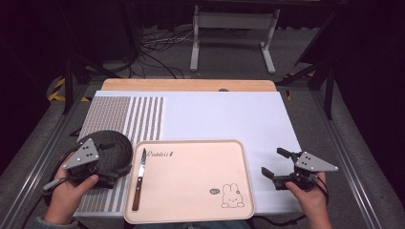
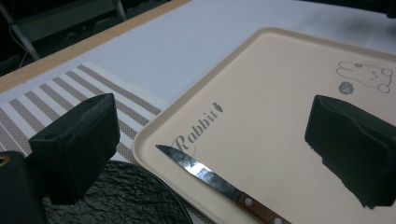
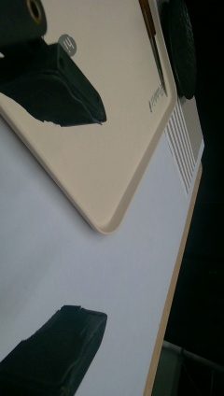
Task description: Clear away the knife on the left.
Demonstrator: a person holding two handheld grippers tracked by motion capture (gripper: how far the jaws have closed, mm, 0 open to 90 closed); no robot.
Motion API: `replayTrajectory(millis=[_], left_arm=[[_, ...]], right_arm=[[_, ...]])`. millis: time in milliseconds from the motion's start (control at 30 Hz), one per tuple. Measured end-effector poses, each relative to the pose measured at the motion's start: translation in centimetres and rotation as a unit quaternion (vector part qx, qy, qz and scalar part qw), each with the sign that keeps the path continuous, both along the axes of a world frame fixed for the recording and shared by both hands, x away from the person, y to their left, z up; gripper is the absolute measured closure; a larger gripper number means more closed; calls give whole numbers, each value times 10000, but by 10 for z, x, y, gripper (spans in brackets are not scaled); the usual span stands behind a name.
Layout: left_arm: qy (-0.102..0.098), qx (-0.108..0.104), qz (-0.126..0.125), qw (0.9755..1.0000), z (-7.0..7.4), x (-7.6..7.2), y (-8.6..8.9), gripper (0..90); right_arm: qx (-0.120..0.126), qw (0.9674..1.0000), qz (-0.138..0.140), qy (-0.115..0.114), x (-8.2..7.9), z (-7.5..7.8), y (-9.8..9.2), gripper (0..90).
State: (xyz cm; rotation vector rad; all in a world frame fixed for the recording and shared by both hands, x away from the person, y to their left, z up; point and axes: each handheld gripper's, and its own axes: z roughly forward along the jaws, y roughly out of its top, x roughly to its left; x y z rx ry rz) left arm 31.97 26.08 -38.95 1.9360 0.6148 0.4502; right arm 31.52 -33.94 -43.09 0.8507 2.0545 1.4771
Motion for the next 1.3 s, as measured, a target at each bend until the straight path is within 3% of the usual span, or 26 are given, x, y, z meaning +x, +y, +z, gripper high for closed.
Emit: replayTrajectory(millis=[100,433,600,767,867,1133,1167,1200,1300], left_arm=[[-56,-174,84,9998,-5,-4,10,38],[-159,-462,333,9983,-25,-15,37,33],[-209,-667,194,9974,-38,-17,50,25],[-193,-836,393,9955,-49,-17,57,22],[-163,-1044,480,9932,-56,-18,63,21],[-247,-884,476,9946,-68,-17,68,21],[-182,-937,485,9943,-68,-18,68,21],[-262,-944,494,9940,-68,-18,68,21],[-238,-978,480,9938,-69,-18,69,21]], right_arm=[[7,10000,2,-11,-1,0,0,57],[-3,10000,4,-19,-1,0,0,56],[2,10000,3,-14,-1,0,0,56],[-18,10000,17,-25,-2,-1,0,54],[5,10000,9,-25,-3,-2,0,52],[188,9997,-136,-36,-9,-9,-4,50],[210,9996,-161,-27,-10,-9,-5,50],[221,9996,-180,-7,-11,-11,-6,50],[243,9995,-202,-7,-11,-12,-8,50]])
